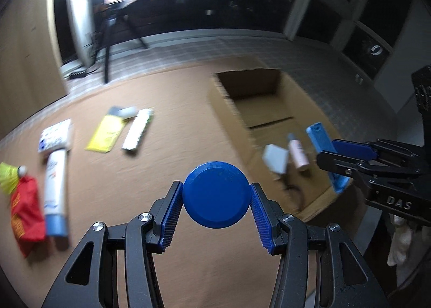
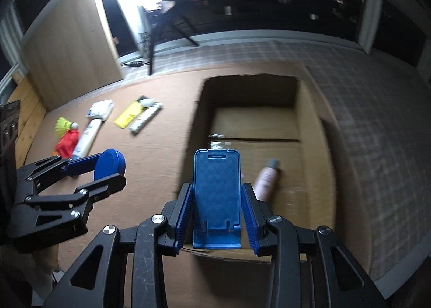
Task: Organize objects
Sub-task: 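Carry the blue tin and phone stand into the box and open both tools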
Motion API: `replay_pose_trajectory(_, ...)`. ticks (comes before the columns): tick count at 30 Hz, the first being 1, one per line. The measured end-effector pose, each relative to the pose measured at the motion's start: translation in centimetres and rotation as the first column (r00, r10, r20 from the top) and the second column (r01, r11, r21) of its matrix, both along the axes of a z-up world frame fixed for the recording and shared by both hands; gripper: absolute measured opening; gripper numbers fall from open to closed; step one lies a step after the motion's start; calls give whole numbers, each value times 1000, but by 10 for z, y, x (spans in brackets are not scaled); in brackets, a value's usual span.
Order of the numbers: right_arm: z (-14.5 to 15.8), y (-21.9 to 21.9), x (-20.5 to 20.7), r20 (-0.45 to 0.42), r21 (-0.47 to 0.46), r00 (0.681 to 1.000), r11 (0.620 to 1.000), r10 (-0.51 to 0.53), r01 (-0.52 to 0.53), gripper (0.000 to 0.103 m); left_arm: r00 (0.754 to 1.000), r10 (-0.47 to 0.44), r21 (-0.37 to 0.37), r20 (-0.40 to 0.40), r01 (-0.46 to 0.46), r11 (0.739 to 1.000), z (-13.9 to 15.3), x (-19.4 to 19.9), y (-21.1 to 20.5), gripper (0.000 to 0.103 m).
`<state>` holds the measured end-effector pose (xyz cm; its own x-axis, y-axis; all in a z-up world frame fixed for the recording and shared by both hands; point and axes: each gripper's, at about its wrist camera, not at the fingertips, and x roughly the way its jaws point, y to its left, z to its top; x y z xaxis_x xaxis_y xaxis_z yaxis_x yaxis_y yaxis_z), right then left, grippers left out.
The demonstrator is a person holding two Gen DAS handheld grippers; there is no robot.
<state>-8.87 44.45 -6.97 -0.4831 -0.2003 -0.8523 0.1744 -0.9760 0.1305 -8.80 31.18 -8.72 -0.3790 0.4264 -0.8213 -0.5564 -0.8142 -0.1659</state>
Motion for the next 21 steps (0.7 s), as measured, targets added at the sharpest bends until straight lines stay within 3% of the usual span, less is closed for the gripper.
replay_pose_trajectory(10,-19,36,-8,22,22,999,999,-39,39,33,997,-82,-12,3,82,997,-9,13,74,54)
replay_pose_trajectory(21,-24,44,-14,29,23,998,998,-52,52,33,996,-88,-40,7,88,995,-21,8,90,54)
